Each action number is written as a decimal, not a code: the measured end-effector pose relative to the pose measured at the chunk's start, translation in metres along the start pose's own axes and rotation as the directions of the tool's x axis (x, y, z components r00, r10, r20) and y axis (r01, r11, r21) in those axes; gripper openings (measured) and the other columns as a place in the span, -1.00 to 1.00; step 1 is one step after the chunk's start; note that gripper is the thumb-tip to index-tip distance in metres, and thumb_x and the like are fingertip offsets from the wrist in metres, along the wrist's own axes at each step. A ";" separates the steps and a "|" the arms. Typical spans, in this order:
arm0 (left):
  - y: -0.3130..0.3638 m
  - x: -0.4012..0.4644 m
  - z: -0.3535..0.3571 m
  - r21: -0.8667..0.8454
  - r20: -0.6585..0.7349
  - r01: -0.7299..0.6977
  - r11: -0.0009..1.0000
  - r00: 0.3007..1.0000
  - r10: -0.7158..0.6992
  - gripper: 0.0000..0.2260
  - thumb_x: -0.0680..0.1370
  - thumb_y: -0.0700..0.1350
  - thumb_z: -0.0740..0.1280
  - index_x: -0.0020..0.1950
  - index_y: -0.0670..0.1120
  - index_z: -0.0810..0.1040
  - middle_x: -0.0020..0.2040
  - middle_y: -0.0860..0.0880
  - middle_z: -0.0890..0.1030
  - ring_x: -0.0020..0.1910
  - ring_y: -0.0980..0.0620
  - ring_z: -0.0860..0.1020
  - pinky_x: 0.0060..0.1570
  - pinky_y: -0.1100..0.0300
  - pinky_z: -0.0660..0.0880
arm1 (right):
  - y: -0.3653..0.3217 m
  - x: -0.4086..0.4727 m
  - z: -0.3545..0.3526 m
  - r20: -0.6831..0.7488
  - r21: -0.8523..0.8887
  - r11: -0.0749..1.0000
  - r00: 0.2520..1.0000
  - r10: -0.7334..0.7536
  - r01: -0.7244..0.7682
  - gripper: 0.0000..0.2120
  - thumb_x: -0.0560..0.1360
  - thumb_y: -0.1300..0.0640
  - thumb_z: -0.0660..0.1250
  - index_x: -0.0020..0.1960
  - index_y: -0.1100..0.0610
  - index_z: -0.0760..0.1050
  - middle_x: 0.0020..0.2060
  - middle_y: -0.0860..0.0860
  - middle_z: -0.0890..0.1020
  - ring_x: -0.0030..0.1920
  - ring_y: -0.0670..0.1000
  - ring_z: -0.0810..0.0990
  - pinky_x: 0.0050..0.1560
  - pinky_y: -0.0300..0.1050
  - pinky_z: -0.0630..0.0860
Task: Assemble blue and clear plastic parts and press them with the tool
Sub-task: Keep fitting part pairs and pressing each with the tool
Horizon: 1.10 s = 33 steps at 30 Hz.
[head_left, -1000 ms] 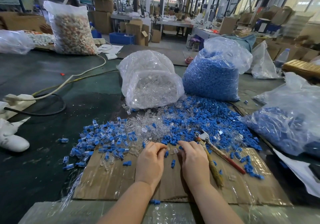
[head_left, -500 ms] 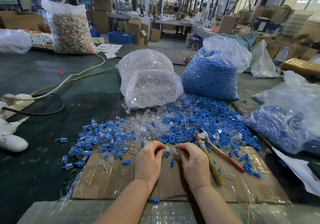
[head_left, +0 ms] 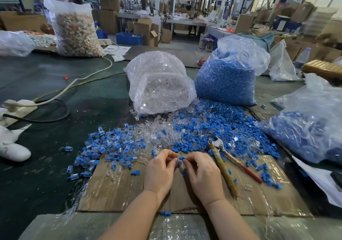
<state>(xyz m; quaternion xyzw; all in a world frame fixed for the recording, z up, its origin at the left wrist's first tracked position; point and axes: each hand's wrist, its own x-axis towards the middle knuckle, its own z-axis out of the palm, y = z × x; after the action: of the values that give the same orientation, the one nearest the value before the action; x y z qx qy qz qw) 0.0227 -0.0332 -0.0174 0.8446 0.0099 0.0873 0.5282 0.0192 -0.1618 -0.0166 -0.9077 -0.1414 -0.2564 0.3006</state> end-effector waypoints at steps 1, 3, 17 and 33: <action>0.000 0.000 0.000 -0.002 -0.002 0.002 1.000 1.000 -0.002 -0.80 0.53 -0.15 0.32 -0.16 0.17 0.45 -0.22 0.18 0.57 -0.20 0.30 0.54 -0.22 0.47 0.46 | -0.001 0.000 0.000 0.003 -0.019 1.000 1.000 -0.015 0.015 -0.91 0.43 0.22 0.42 -0.20 0.13 0.52 -0.28 -0.04 0.57 -0.25 -0.04 0.52 -0.24 -0.14 0.51; 0.000 0.000 -0.001 0.000 -0.004 0.002 1.000 1.000 -0.002 -0.81 0.53 -0.15 0.32 -0.15 0.16 0.46 -0.21 0.19 0.57 -0.19 0.30 0.53 -0.24 0.49 0.44 | -0.002 0.001 0.001 0.006 -0.049 0.998 0.999 -0.036 0.036 -0.87 0.42 0.22 0.43 -0.24 0.12 0.49 -0.31 -0.04 0.55 -0.28 -0.03 0.51 -0.28 -0.15 0.48; -0.002 0.001 -0.003 -0.029 0.029 -0.027 0.999 0.999 0.028 -0.83 0.52 -0.16 0.34 -0.16 0.11 0.51 -0.23 0.13 0.59 -0.21 0.22 0.55 -0.20 0.44 0.46 | 0.001 -0.001 0.003 -0.005 -0.101 0.993 0.998 -0.067 0.066 -0.85 0.41 0.13 0.43 -0.26 0.14 0.50 -0.32 0.00 0.57 -0.29 0.03 0.54 -0.29 -0.09 0.51; -0.005 0.000 -0.002 -0.040 0.037 -0.050 0.998 0.998 0.051 -0.74 0.53 -0.15 0.32 -0.18 0.25 0.48 -0.21 0.22 0.59 -0.18 0.37 0.53 -0.16 0.48 0.48 | 0.004 -0.001 0.003 -0.004 -0.080 0.989 0.992 -0.127 0.126 -0.76 0.30 0.21 0.54 -0.05 0.11 0.63 -0.21 -0.01 0.59 -0.20 0.04 0.58 -0.21 -0.13 0.51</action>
<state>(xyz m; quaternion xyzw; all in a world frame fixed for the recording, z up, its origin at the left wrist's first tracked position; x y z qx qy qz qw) 0.0229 -0.0294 -0.0209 0.8357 -0.0232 0.0845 0.5421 0.0208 -0.1626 -0.0214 -0.9070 -0.1870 -0.2845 0.2478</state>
